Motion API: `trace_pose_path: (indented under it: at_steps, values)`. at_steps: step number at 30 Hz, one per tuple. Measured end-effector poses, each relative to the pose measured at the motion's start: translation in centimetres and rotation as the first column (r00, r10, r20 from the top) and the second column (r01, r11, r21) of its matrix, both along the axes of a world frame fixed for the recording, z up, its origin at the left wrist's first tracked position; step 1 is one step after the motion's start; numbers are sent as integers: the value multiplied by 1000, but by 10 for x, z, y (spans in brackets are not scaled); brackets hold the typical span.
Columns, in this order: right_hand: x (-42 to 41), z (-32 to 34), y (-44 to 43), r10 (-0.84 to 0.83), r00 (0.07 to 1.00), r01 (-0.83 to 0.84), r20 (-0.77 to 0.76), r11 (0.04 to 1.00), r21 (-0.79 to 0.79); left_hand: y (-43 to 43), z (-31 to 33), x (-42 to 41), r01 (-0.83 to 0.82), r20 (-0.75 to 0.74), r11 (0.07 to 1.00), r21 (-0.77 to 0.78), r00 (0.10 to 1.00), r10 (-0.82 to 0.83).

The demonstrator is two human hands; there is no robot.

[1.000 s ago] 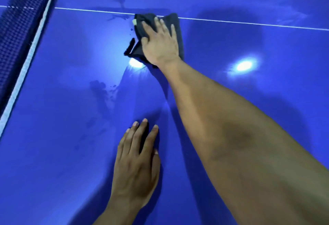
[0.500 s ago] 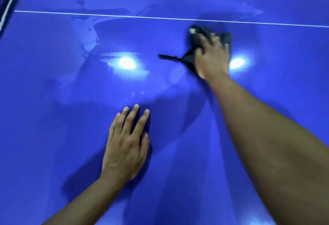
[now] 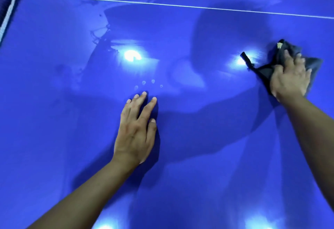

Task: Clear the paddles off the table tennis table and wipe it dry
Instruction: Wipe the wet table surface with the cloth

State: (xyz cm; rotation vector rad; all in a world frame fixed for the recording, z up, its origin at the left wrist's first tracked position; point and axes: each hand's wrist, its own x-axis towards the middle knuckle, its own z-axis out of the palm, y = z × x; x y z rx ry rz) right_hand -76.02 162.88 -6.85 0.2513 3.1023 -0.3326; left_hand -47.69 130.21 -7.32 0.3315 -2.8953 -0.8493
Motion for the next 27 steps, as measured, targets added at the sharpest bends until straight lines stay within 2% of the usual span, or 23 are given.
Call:
trace_pose_path:
  at_steps: [2, 7, 12, 15, 18, 22, 27]
  values:
    - [15, 0, -39, 74, 997, -74, -11, 997, 17, -6, 5, 3, 32, 12, 997, 71, 999, -33]
    - [69, -4, -185, 332, 943, -331, -30, 943, 44, -34, 12, 52, 97, 24, 990, -100, 995, -95]
    - [148, -6, -315, 558, 829, -557, -47, 830, 31, -53, 9, 118, 62, 25, 988, -143, 998, -59]
    - [191, -8, -363, 654, 755, -655, -41, 756, 5, -45, 7, 143, 66, 23, 985, -159, 998, -63]
    - [200, -7, -375, 669, 743, -669, -12, 743, -33, -36, 4, 154, 84, 43, 980, -182, 996, -77]
    - [196, -3, -348, 687, 727, -686, -6, 725, -66, -35, 0, 156, 86, 94, 976, -203, 993, -67]
    - [179, -5, -231, 554, 831, -556, -46, 830, -53, -31, -3, 153, 77, 95, 976, -206, 994, -58]
